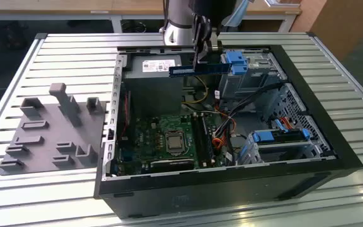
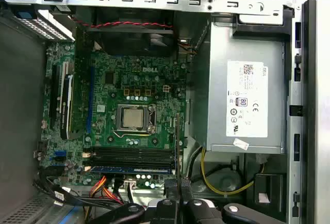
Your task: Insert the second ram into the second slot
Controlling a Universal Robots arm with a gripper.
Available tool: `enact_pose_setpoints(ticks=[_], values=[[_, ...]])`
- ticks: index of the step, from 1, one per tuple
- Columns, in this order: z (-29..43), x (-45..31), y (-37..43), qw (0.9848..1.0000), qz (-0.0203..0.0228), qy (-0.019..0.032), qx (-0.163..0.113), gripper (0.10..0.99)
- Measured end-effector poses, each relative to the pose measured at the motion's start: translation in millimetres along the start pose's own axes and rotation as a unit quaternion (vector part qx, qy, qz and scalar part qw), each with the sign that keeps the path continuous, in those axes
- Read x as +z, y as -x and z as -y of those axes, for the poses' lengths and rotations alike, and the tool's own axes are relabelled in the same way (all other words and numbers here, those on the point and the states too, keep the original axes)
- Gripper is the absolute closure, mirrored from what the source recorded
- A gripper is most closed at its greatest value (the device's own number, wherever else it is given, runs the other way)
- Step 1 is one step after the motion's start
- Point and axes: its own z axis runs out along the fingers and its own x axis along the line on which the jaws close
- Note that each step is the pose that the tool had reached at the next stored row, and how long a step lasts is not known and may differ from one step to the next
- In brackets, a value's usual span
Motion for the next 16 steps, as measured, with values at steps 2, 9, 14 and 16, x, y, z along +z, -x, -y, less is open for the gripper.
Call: enact_pose_setpoints(ticks=[2, 9, 14, 16], values=[[-0.1, -0.1, -2.1, 1.0, -0.0001, 0.0, 0.0, 0.953], [-0.1, -0.1, -3.2, 1.0, -0.0002, 0.0, 0.0, 0.953], [-0.1, -0.1, -4.0, 1.0, -0.0003, 0.0, 0.0, 0.953], [-0.1, -0.1, -4.3, 1.0, -0.0003, 0.0, 0.0, 0.953]])
